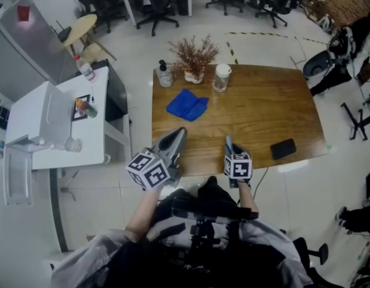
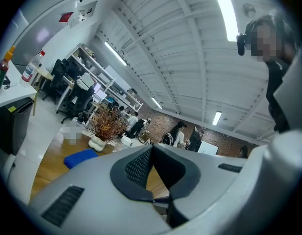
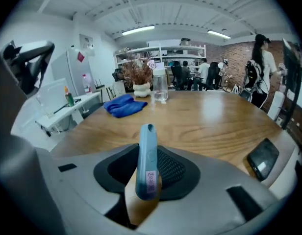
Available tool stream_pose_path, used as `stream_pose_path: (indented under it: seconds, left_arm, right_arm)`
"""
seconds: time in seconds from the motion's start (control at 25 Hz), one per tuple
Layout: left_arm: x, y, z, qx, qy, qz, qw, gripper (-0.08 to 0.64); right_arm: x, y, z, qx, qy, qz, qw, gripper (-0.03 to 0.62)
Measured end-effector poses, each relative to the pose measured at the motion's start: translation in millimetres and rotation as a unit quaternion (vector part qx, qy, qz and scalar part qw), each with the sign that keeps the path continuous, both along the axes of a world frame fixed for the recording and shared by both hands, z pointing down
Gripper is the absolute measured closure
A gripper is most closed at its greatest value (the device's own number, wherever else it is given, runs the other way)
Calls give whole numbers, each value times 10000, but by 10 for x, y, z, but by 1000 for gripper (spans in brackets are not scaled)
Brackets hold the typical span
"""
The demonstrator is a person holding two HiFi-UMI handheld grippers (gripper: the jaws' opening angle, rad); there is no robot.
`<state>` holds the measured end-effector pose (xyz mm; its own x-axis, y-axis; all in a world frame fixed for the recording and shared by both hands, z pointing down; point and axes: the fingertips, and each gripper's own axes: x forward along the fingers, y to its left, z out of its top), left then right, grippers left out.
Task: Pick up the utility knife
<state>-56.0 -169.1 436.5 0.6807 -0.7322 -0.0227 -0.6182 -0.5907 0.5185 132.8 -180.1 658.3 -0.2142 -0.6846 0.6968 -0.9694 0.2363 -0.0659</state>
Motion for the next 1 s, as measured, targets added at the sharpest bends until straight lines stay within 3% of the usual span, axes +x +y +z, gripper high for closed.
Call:
stream_pose_path:
  seconds: [0.32, 0.52, 0.6, 0.72, 0.84, 0.92, 1.0]
  left_arm:
    - [-9, 31, 90, -109, -80, -79, 9999, 558]
    - [-18, 32, 132, -128, -78, -94, 9998, 558]
    - [-15, 41, 141, -133, -84, -73, 9999, 558]
    - [-31, 52, 147, -170, -117, -75, 9998, 558]
    - [-40, 59, 134, -171, -132, -65, 9997, 558]
    - [-44, 66, 129, -149, -136, -43, 9998, 558]
    - [-49, 73, 137, -146, -152, -20, 9998, 558]
  right_arm:
    - [-29, 23, 383, -582, 952, -409, 9929, 463]
    - [-81, 36, 478, -787, 978, -509, 9908, 457]
    - [-89, 26, 439, -762, 926, -480, 9916, 419]
    - [-97, -12, 305, -566, 705, -326, 9954, 410]
    - [-79, -78, -54, -70, 221, -32, 9997, 410]
    - [-82, -101, -408, 371, -481, 224, 9979, 410]
    - [-121, -79, -799, 756, -1339, 391, 9873, 411]
